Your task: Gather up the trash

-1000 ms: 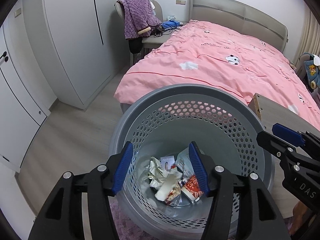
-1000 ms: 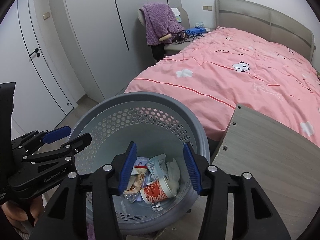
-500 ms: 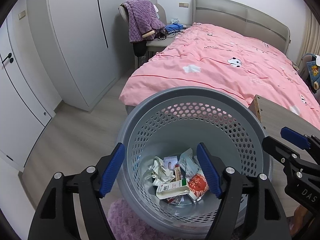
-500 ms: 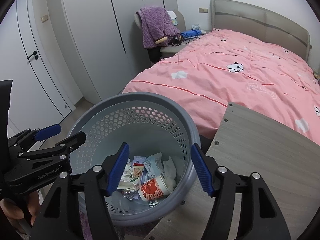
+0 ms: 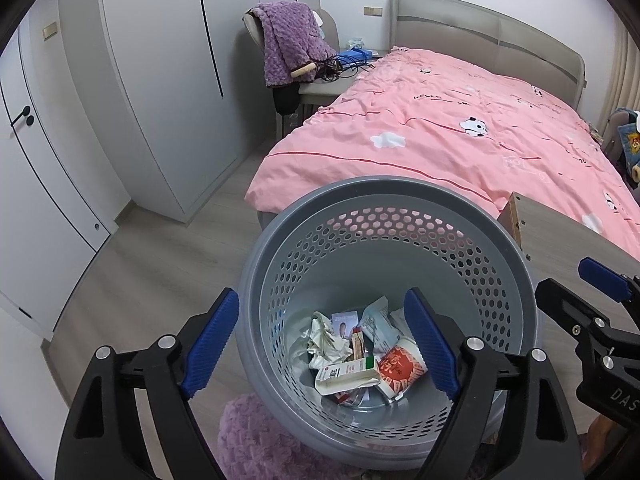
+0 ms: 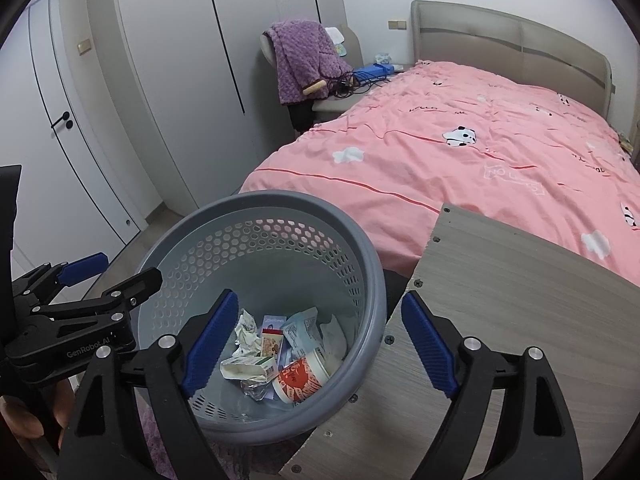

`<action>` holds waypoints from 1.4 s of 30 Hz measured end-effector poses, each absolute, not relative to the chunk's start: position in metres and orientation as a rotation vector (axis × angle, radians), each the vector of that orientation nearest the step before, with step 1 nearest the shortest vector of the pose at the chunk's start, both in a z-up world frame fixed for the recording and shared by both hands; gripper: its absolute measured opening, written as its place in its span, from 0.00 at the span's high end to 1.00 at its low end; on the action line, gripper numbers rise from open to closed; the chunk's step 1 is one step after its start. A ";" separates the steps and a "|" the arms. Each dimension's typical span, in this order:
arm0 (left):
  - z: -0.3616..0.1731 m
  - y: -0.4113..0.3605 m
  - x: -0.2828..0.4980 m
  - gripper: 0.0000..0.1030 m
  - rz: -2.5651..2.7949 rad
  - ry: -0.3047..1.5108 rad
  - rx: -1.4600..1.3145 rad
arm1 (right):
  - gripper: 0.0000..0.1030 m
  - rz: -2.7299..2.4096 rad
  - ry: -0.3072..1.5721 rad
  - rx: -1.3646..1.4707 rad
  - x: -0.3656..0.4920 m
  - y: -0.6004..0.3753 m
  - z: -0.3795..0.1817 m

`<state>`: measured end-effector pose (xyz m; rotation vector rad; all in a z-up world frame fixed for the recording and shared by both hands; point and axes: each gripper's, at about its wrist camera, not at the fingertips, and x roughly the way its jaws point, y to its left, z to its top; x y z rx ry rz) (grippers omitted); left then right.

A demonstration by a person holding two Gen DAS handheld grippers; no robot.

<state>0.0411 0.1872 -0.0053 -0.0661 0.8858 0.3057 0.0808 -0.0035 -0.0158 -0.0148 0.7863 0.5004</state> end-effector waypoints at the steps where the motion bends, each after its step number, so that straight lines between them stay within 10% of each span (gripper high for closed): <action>1: -0.005 0.187 0.041 0.21 0.307 0.887 -0.066 | 0.18 0.498 0.785 -0.016 0.081 -0.004 -0.015; 42: 0.004 0.186 0.033 0.20 0.320 0.873 -0.060 | 0.06 0.439 0.751 -0.028 0.074 -0.012 -0.008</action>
